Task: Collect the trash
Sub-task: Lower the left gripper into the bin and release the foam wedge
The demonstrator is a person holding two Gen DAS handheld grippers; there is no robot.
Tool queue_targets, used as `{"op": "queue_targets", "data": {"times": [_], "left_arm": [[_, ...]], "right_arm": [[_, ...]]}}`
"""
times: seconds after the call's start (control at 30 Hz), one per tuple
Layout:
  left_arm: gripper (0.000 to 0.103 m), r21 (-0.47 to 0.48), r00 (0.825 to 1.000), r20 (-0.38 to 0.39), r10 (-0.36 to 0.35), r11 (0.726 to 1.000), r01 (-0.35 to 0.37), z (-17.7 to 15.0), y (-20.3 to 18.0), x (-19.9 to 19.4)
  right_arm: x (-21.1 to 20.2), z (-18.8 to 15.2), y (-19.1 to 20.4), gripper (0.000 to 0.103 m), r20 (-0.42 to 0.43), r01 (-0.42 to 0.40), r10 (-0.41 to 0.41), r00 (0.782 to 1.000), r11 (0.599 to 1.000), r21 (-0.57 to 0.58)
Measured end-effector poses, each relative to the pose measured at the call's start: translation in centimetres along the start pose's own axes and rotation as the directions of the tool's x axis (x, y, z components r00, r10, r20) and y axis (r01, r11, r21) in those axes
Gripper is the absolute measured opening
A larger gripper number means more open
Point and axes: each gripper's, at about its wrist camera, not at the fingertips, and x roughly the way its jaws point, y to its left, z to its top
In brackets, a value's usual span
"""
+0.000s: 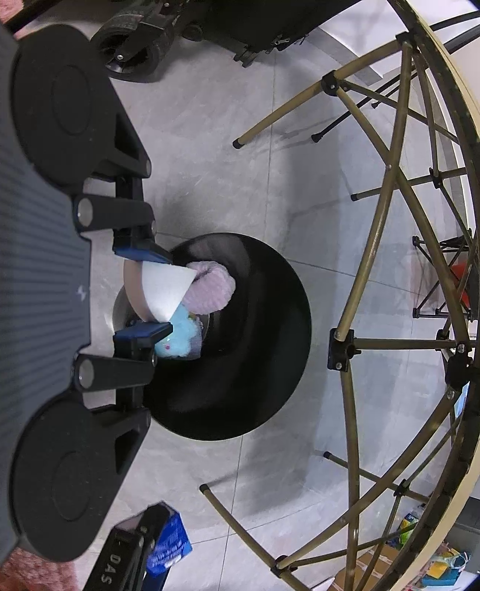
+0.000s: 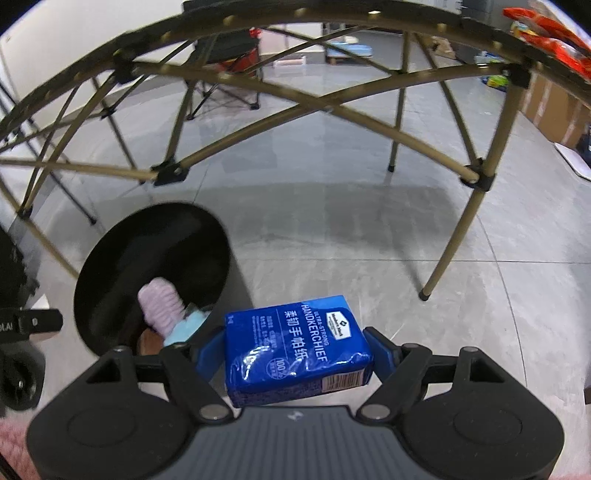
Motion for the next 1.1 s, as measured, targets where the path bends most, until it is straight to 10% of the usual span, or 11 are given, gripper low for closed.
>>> {"op": "queue_targets", "data": {"times": [1.1], "left_arm": [[0.041,0.032,0.991,-0.135,0.010,0.999,-0.006,5.5,-5.5,6.0]], "right_arm": [[2.4,2.8,-5.1,0.077,0.003,0.080,-0.083,0.997,0.978,0.194]]}}
